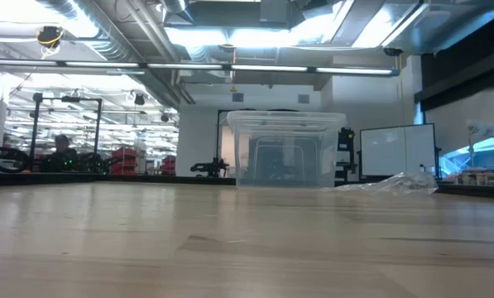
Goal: Roll bandage
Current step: Roll the red bandage
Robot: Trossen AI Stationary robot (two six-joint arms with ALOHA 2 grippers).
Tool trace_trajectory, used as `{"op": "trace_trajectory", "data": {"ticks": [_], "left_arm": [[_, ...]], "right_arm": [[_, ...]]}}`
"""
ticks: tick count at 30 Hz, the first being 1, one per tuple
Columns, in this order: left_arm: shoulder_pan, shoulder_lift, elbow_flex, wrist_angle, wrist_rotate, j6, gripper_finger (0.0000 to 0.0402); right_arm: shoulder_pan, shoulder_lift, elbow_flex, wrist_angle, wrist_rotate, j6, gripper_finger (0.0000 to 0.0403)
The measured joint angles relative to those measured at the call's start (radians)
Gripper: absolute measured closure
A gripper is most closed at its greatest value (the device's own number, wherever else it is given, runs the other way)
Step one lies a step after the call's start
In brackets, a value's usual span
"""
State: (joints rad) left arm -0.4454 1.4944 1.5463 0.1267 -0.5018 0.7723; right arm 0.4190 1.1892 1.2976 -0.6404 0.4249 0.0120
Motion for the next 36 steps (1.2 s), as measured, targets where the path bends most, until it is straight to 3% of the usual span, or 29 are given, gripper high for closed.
{"op": "trace_trajectory", "data": {"ticks": [7,13,21,23,28,36], "left_arm": [[0.000,0.000,0.000,-0.014,0.000,-0.006,0.0384],[0.000,0.000,0.000,-0.012,0.000,-0.003,0.0384],[0.000,0.000,0.000,-0.011,-0.001,-0.003,0.0384],[0.000,0.000,0.000,-0.010,-0.001,-0.003,0.0384],[0.000,0.000,0.000,0.016,-0.001,0.011,0.0384],[0.014,-0.003,0.000,0.084,-0.033,0.138,0.0384]], "right_arm": [[-0.001,0.004,-0.231,0.488,-0.024,-0.103,0.0223],[-0.001,0.006,-0.382,0.787,-0.015,-0.185,0.0223],[0.000,0.026,-0.415,0.841,-0.002,-0.252,0.0236],[0.000,0.034,-0.416,0.865,0.006,-0.282,0.0266],[0.001,0.034,-0.415,0.850,0.011,-0.333,0.0387],[0.155,0.032,-0.415,0.854,0.033,-0.365,0.0397]]}}
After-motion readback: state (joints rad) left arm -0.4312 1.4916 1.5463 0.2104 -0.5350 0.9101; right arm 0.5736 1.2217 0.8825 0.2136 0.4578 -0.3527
